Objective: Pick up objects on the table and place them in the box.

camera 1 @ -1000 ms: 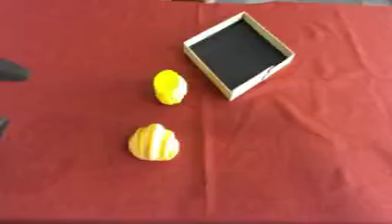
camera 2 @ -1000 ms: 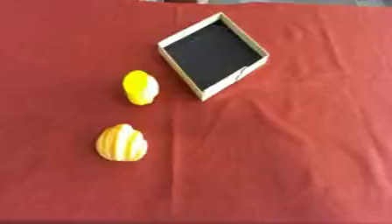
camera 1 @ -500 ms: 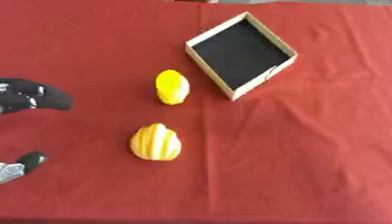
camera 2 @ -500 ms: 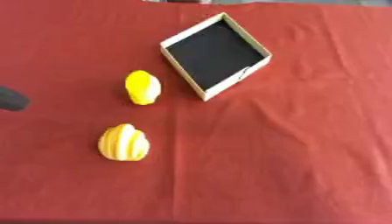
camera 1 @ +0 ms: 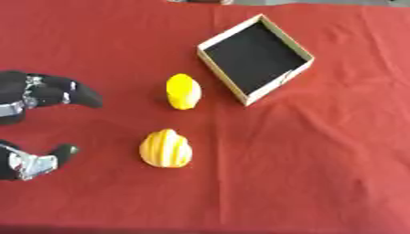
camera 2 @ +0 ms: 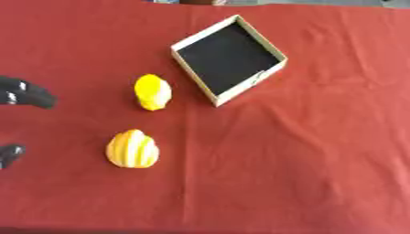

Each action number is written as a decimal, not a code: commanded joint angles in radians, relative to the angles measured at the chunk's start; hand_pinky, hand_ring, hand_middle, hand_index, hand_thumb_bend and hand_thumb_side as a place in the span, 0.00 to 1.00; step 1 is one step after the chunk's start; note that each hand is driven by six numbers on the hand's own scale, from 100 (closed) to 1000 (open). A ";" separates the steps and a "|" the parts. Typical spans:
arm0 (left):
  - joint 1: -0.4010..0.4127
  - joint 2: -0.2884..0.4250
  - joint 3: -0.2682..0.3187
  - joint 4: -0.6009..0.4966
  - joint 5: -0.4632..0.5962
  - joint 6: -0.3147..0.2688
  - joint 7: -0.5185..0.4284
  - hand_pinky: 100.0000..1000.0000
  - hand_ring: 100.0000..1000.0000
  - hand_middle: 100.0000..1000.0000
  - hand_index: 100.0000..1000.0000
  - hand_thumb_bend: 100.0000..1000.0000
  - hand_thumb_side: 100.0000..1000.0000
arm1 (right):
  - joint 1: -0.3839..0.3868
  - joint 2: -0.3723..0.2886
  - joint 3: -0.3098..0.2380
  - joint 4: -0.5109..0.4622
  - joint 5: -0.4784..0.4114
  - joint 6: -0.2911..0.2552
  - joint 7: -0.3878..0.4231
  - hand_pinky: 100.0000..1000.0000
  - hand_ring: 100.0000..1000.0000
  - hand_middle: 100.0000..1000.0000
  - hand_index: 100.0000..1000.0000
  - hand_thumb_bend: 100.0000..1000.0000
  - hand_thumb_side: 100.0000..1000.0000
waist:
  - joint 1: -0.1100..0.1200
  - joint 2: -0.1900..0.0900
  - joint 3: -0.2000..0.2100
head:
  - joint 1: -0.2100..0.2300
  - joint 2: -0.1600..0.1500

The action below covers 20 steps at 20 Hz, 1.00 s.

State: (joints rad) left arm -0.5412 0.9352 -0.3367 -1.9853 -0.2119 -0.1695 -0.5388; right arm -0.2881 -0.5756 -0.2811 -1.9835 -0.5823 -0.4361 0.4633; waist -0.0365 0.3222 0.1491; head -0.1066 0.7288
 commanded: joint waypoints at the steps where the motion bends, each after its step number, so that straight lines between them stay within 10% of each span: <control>1: -0.044 -0.026 -0.009 -0.015 0.012 0.049 -0.008 0.89 0.83 0.81 0.89 0.12 0.56 | -0.001 -0.016 -0.005 -0.017 -0.007 0.010 -0.002 0.92 0.86 0.61 0.76 0.00 0.41 | 0.007 -0.024 0.004 | -0.007 0.003; 9: -0.122 -0.156 -0.053 -0.001 -0.010 0.171 -0.122 0.90 0.83 0.80 0.90 0.16 0.61 | 0.002 -0.015 -0.008 -0.017 -0.008 0.017 -0.006 0.92 0.86 0.60 0.76 0.00 0.41 | 0.012 -0.031 0.009 | -0.012 0.006; 20: -0.145 -0.255 -0.099 0.082 -0.064 0.187 -0.261 0.93 0.86 0.83 0.92 0.24 0.63 | 0.000 -0.015 -0.010 -0.017 -0.009 0.020 -0.011 0.92 0.86 0.59 0.75 0.00 0.41 | 0.017 -0.029 0.005 | -0.051 0.011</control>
State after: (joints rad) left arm -0.6757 0.6747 -0.4399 -1.9044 -0.2666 0.0164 -0.7891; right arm -0.2808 -0.5727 -0.2825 -1.9835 -0.5824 -0.4158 0.4540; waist -0.0210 0.3127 0.1553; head -0.1530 0.7381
